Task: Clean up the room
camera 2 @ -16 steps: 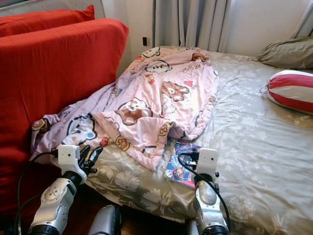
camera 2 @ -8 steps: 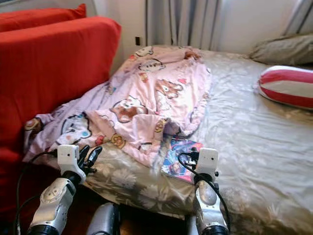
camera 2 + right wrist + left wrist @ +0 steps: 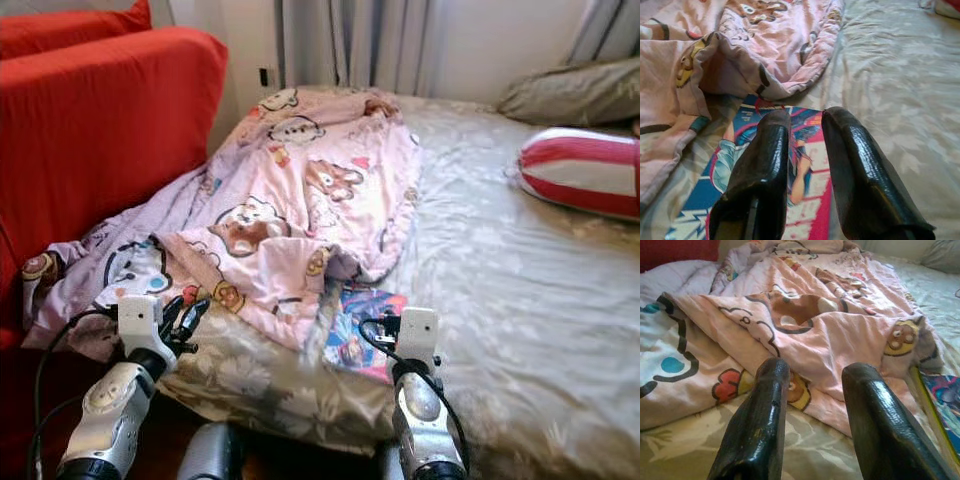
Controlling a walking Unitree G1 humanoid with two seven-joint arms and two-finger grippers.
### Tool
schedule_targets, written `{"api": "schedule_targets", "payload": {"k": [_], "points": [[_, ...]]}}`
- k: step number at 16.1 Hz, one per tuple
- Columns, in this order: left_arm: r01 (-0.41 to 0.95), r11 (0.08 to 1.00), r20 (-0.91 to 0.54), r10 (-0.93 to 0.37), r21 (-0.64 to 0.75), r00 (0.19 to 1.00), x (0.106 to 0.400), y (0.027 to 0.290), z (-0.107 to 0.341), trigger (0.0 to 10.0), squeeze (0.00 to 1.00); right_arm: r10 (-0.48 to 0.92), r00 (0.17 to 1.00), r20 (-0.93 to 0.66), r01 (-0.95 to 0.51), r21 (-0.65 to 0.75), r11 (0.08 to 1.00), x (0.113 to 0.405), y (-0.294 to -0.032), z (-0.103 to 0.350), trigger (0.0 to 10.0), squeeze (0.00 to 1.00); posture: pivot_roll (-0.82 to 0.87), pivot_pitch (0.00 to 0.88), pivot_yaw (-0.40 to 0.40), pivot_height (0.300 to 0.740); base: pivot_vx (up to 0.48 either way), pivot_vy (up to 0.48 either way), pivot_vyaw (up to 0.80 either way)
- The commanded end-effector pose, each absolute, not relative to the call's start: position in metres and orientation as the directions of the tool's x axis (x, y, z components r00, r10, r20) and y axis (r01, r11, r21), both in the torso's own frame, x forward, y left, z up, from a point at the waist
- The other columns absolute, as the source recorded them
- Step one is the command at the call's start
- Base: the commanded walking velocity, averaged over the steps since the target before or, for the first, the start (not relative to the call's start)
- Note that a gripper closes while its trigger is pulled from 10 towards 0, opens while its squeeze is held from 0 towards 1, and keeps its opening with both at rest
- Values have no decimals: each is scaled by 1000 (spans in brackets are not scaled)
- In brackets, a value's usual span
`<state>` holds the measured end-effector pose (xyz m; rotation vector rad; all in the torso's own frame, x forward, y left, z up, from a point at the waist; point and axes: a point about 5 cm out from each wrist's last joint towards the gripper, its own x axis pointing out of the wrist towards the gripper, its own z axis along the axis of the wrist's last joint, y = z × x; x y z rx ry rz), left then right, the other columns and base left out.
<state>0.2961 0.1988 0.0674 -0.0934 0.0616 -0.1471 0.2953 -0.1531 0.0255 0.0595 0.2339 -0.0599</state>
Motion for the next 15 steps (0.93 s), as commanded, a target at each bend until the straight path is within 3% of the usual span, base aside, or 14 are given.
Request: {"api": "schedule_targets", "payload": {"k": [1, 8, 13, 15], "points": [[146, 985, -64, -152, -97, 986, 298, 200, 69, 10000, 0, -48, 964, -261, 62, 44, 997, 295, -153, 22, 10000, 0, 19, 14, 5, 565, 326, 0, 0], [166, 982, -55, -171, -95, 984, 296, 198, 70, 10000, 0, -44, 953, -299, 56, 33, 998, 302, -156, 20, 10000, 0, 30, 6, 15, 565, 314, 0, 0], [172, 981, -44, -176, -89, 983, 292, 200, 75, 10000, 0, -20, 915, -404, 57, 79, 995, 308, -159, 14, 10000, 0, 62, 40, 29, 565, 0, 0, 0], [163, 983, -30, -166, -88, 986, 291, 203, 82, 10000, 0, 20, 914, -405, 21, 95, 995, 313, -152, 17, 10000, 0, 114, 106, 42, 565, 0, 0, 0]]}}
